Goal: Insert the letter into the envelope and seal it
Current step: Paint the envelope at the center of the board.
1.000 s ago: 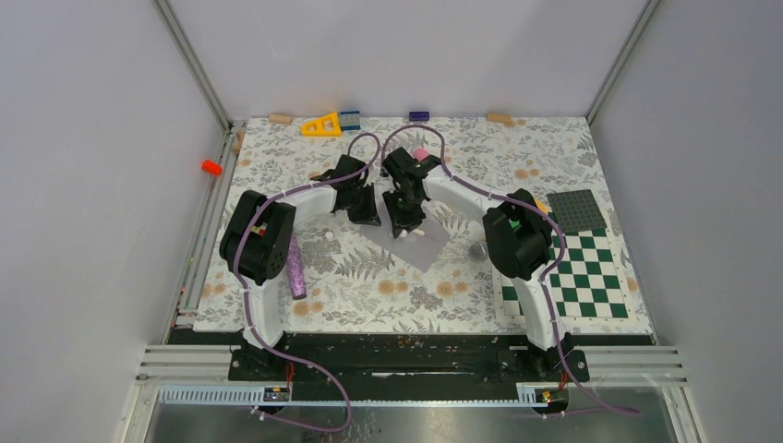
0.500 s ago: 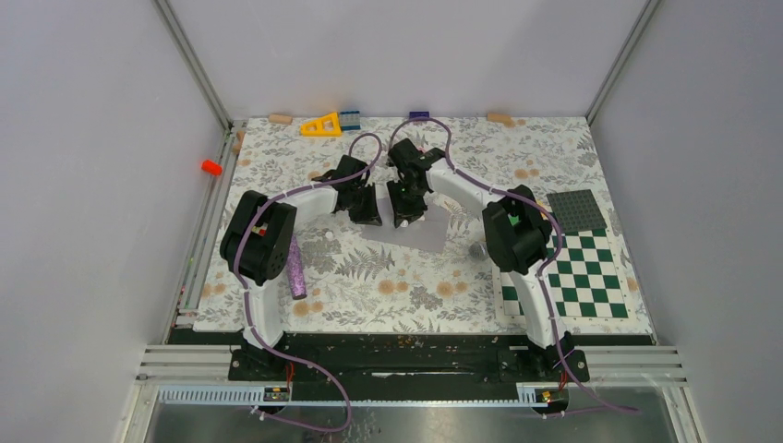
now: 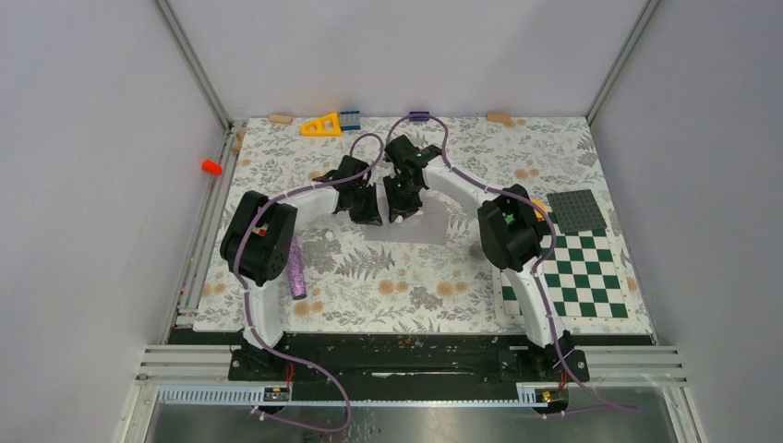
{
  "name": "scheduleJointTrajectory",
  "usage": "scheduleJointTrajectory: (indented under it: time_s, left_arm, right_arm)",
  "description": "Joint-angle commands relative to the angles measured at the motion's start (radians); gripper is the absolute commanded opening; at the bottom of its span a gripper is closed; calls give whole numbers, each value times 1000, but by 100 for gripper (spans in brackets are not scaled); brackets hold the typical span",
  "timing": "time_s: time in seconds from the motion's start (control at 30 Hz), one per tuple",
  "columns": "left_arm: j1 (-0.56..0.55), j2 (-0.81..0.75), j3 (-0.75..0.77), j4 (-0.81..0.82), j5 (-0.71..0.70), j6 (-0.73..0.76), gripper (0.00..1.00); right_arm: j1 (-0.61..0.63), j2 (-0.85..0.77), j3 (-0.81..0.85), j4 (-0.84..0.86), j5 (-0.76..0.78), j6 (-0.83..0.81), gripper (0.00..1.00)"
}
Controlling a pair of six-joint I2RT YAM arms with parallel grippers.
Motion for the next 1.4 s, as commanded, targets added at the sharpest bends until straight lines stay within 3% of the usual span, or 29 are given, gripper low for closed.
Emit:
scheduleJointTrajectory:
  time_s: [0.0, 0.23, 0.4, 1.37]
  left_arm:
    - [-14, -3, -30, -31, -46, 22, 0]
    - [-14, 1, -30, -30, -44, 20, 0]
    - [-14, -6, -33, -28, -48, 19, 0]
    - [-17, -2, -30, -27, -43, 20, 0]
  right_arm:
    - [-2, -35, -23, -5, 7, -23, 0]
    - [-42, -208, -145, -9, 0, -87, 0]
    - [-60, -242, -201, -20, -11, -106, 0]
    - [-26, -72, -100, 11, -72, -39, 0]
